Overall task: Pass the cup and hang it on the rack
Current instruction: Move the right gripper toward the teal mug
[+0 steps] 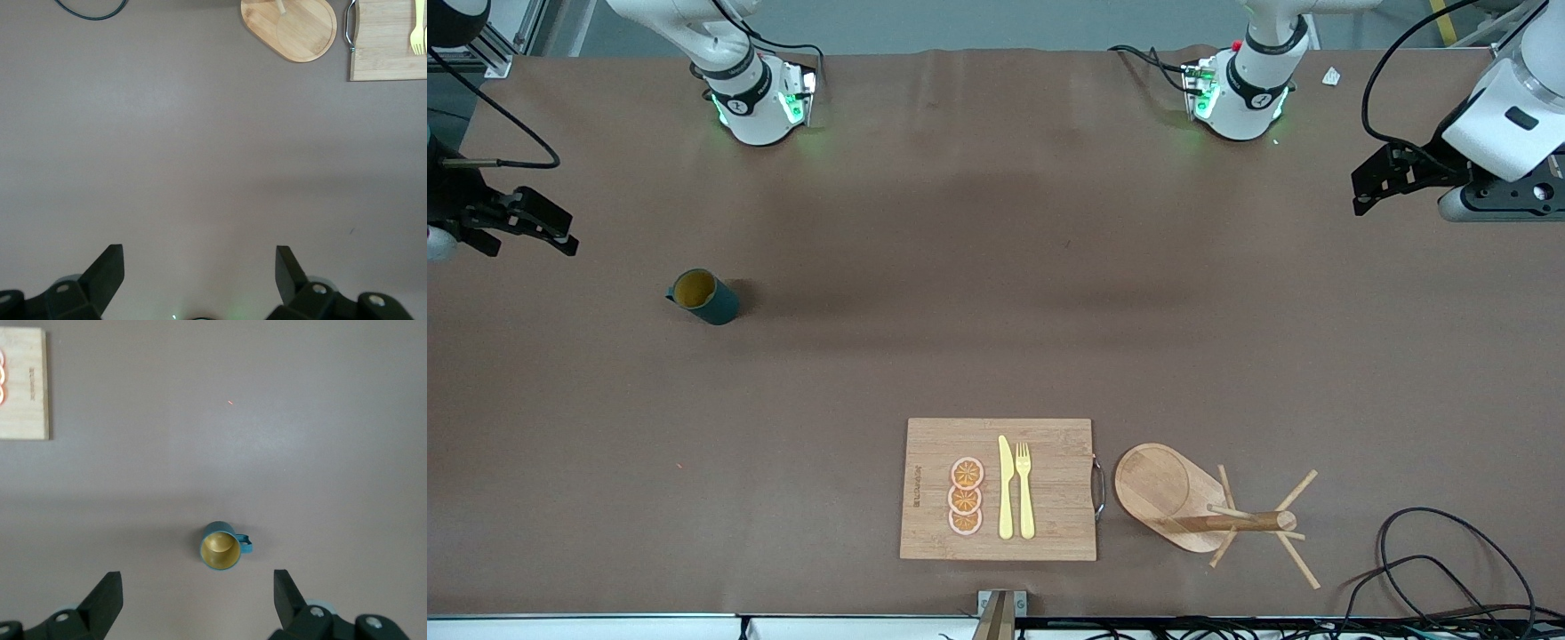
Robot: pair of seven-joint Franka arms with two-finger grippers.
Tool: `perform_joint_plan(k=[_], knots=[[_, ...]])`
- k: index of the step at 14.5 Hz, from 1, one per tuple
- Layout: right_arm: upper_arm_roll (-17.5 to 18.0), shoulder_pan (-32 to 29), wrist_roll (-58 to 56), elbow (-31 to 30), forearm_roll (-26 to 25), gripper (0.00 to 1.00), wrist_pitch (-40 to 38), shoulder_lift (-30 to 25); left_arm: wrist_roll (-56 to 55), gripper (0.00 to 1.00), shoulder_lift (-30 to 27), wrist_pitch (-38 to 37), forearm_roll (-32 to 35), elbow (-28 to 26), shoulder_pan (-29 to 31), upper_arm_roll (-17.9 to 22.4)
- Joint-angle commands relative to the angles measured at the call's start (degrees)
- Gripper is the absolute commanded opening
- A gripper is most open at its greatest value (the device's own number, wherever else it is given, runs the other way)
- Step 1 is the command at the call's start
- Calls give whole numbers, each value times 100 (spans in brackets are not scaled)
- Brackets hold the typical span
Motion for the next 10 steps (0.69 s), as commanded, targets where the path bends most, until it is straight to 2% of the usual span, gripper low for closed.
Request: perform_joint_plan(k=[1, 6, 10], knots=[[-33, -89, -440, -81, 37, 100, -59, -52, 86, 100, 12, 4, 1, 52, -20, 18], [-25, -98, -441, -221, 47, 100, -95, -60, 77, 100, 74, 12, 19, 96, 16, 27], [19, -36, -433, -1151, 47, 100, 527, -218, 51, 100, 223, 38, 18, 105, -37, 27]])
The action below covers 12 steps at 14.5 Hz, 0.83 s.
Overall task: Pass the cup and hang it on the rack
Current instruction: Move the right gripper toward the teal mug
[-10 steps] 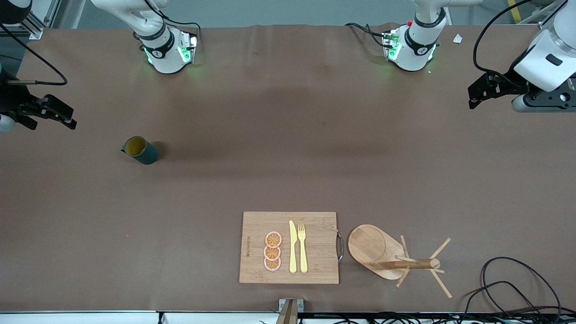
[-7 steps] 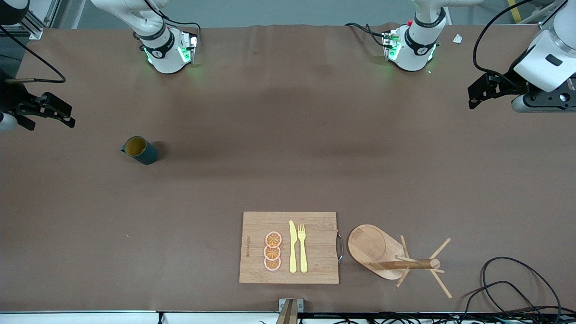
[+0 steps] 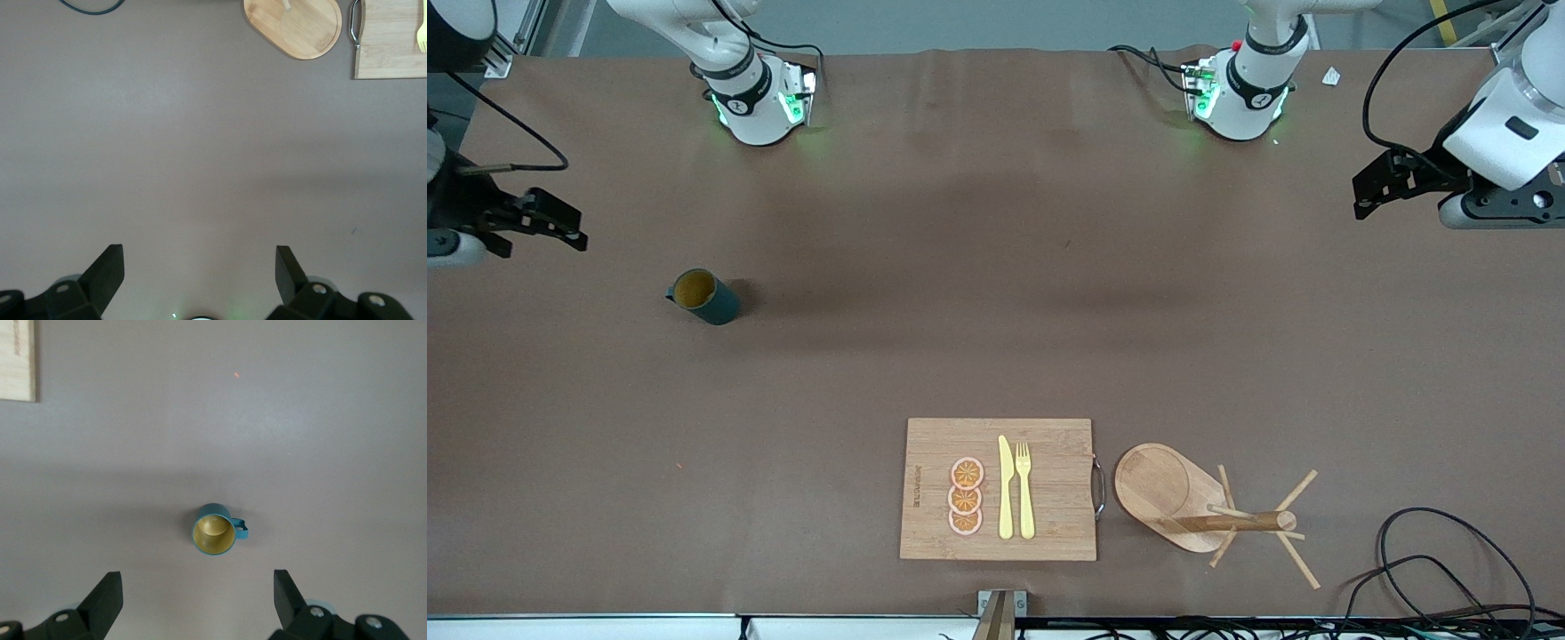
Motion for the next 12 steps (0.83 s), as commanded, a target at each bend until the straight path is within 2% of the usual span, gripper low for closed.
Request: perform_joint_plan(k=[1, 8, 12], knots=[[62, 4, -54, -879, 46, 100, 703, -264, -1, 100, 177, 62, 36, 113, -74, -1], [62, 74, 8, -2058, 73, 100, 2268, -229, -2, 100, 345, 290, 36, 105, -91, -27], [62, 372, 586, -2744, 73, 100, 3078, -221, 42, 100, 398, 291, 71, 113, -100, -71]])
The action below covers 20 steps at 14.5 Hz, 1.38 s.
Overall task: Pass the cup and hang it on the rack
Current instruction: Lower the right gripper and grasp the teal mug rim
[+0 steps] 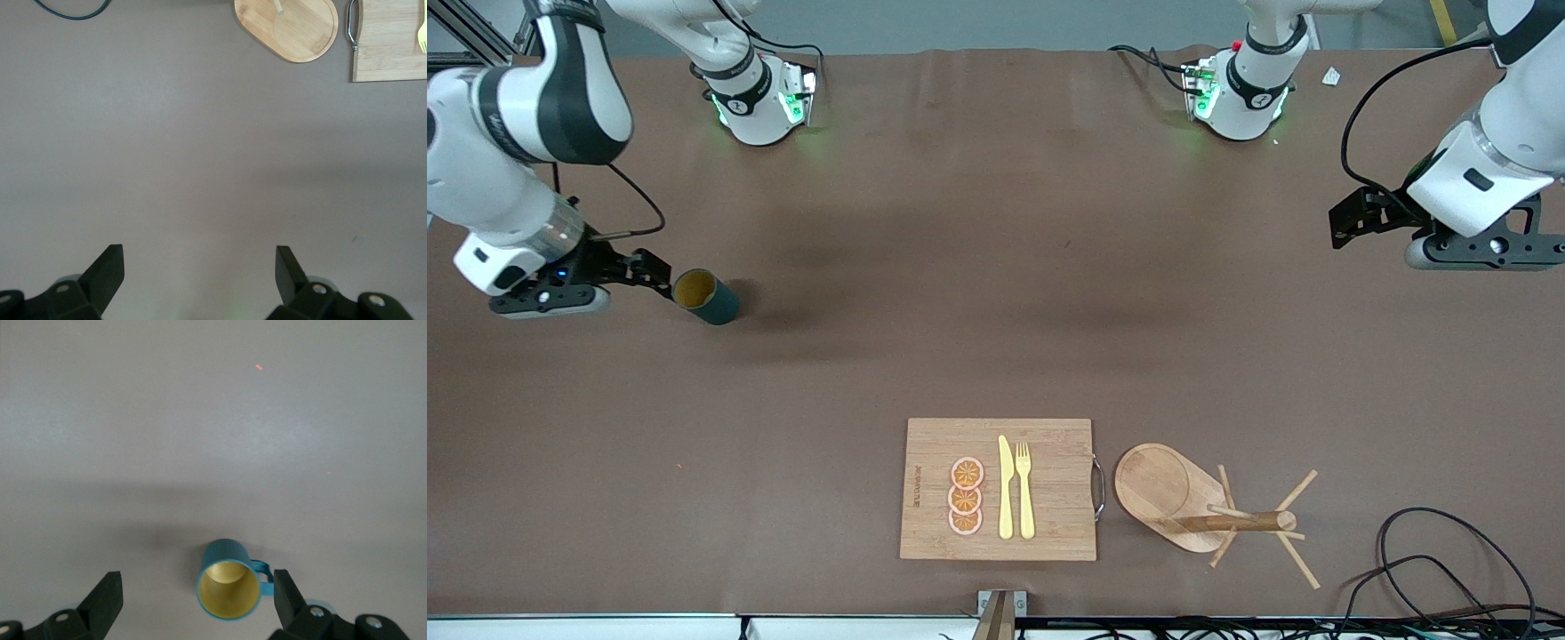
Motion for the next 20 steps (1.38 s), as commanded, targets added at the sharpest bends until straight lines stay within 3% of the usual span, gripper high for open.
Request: perform_joint_plan(k=[1, 7, 20], knots=[[-3, 336, 559, -486, 44, 100, 367, -209, 43, 100, 50, 11, 80, 104, -30, -72], [-3, 478, 781, -1110, 44, 100, 1017, -113, 25, 100, 50, 20, 80, 113, -74, -81], [-12, 293, 825, -1594, 44, 100, 1255, 256, -10, 100, 41, 29, 80, 113, -39, -99]])
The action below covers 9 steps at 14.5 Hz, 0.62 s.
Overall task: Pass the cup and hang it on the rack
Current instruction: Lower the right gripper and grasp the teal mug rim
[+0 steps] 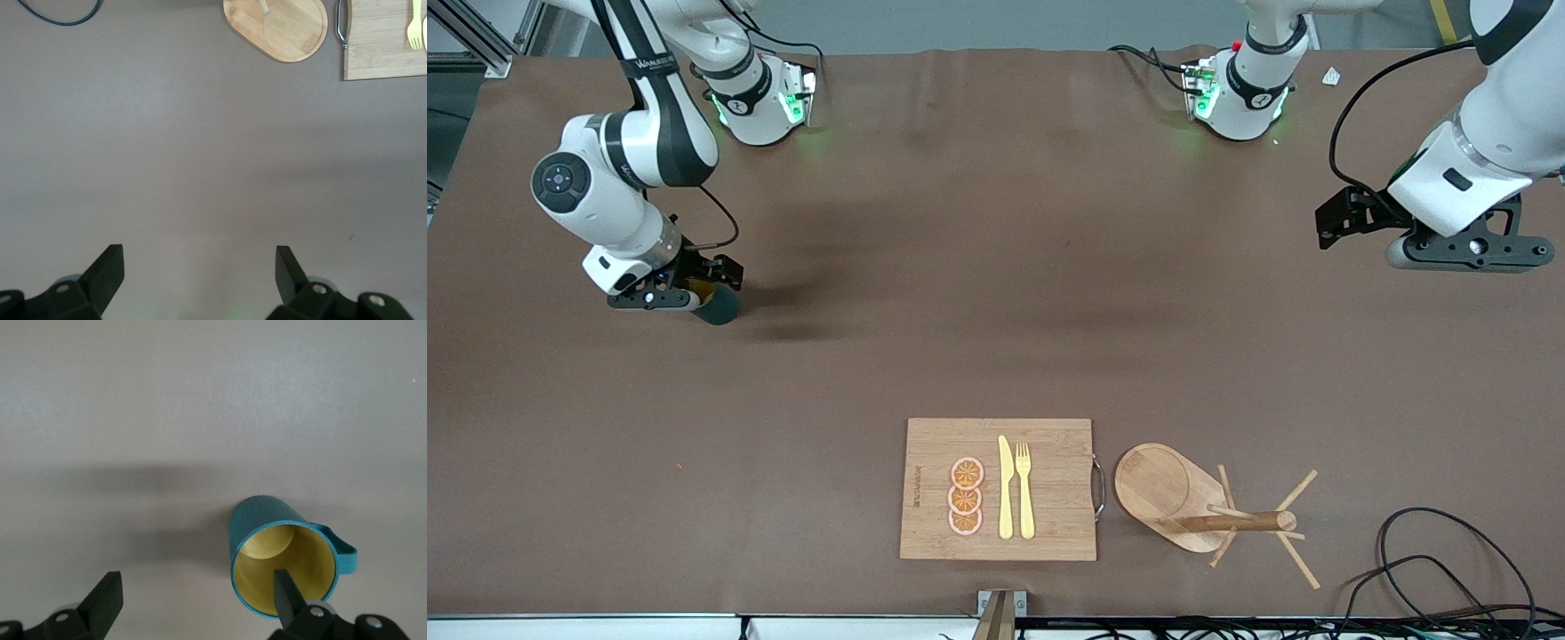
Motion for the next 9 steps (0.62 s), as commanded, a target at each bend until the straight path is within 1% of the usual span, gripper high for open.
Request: perform_joint_plan(k=[1, 4, 6, 9], knots=[[54, -66, 82, -155, 44, 100, 112, -27, 9, 100, 36, -9, 80, 102, 30, -17], [54, -84, 91, -208, 44, 100, 164, 43, 18, 100, 36, -9, 71, 94, 13, -17], [54, -93, 91, -339, 44, 100, 479, 122, -17, 100, 36, -9, 71, 102, 13, -17], [54, -101, 91, -358, 44, 100, 665, 263, -17, 100, 97, 0, 62, 102, 4, -17]])
